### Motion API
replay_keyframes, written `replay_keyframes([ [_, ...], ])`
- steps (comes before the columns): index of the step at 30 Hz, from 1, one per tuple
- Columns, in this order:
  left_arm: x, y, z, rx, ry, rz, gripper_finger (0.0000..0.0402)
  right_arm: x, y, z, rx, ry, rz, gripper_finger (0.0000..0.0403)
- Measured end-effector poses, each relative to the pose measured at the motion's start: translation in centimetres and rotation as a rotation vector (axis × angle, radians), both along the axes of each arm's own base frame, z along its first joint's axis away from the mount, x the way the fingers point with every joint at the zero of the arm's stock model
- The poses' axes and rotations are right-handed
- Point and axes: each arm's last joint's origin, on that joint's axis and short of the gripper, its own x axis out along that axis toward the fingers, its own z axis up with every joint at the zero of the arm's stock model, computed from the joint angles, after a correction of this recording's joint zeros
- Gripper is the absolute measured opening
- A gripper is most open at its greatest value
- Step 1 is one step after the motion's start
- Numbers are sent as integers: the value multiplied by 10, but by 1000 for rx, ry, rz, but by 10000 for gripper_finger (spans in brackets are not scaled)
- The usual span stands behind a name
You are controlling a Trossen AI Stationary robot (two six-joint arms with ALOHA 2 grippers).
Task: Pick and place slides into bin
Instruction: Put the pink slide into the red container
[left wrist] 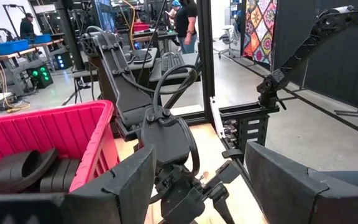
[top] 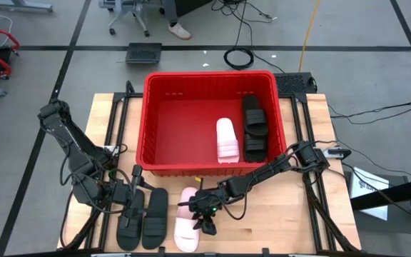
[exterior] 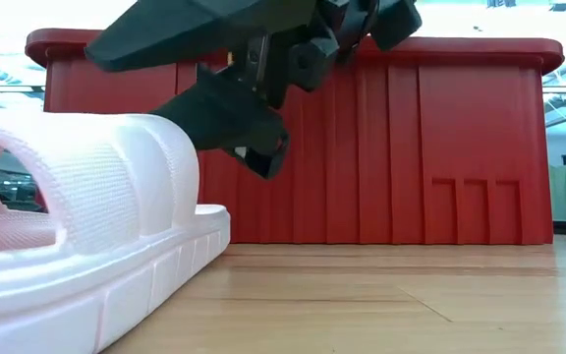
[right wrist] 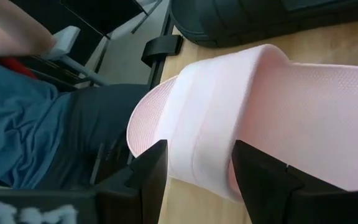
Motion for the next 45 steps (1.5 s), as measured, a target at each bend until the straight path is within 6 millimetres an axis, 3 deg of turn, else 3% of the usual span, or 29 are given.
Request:
replay_keyframes([
  [6,0,0,0,-2,-1,0,253,4,-1,-19,56,56,15,169],
  [14,0,0,0,-1,0,0,253,6,-2,-18,73,34,53,155],
  [27,0,0,0,-3,0,0,253,8,-9,-17,74,-1,129,8],
  [45,0,0,0,-3,0,0,253,8,-9,-13,78,-40,182,4],
])
